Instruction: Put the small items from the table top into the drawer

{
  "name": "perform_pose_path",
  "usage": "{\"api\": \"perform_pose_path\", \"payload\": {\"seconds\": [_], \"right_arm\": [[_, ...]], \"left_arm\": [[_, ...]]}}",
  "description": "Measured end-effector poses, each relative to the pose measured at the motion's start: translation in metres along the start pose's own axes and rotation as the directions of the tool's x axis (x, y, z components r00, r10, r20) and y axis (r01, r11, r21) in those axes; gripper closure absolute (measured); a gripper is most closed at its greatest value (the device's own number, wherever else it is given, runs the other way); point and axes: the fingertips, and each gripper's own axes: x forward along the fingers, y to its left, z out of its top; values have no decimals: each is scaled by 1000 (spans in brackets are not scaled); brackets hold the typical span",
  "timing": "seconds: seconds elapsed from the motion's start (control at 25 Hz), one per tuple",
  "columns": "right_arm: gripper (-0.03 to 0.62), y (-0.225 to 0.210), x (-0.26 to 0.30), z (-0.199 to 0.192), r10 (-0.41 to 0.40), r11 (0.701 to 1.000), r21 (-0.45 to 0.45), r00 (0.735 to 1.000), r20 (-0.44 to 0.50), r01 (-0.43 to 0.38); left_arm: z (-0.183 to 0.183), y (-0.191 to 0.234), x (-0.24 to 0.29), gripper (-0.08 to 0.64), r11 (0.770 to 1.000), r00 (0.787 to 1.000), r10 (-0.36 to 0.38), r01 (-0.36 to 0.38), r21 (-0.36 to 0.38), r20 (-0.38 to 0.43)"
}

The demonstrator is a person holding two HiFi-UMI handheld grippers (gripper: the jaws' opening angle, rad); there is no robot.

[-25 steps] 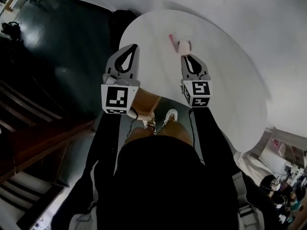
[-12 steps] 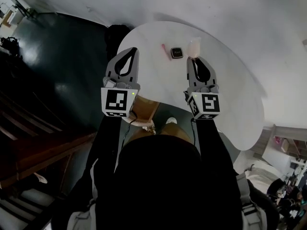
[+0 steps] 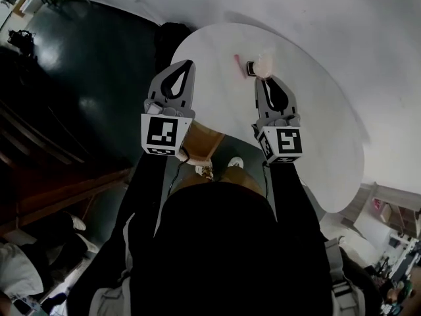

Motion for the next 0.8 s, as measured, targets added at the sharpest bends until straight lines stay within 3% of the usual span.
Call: {"api": "perform_pose_path", "payload": {"seconds": [0.16,0.32,0.52,0.64,0.8], "right_arm": [[526,30,17,-6,103,995,13,995,-12,-103],[526,74,35,-7,230,973,27,973,-1,-230],[525,109,47,-14,311,950,34,950,-8,-311],[523,130,53,-41,368,930,31,927,-68,-367],[522,163,50,-112,440,897,56,869,-226,-439]], "left_arm": [[-7,19,-21,545,997,997,72,-72,11,-37],[-13,38,-48,545,988,987,147,-144,48,-72],[-24,51,-67,545,981,977,191,-188,39,-93],[-33,53,-72,545,981,975,195,-193,30,-110],[-47,50,-78,545,982,972,189,-189,16,-136]]}}
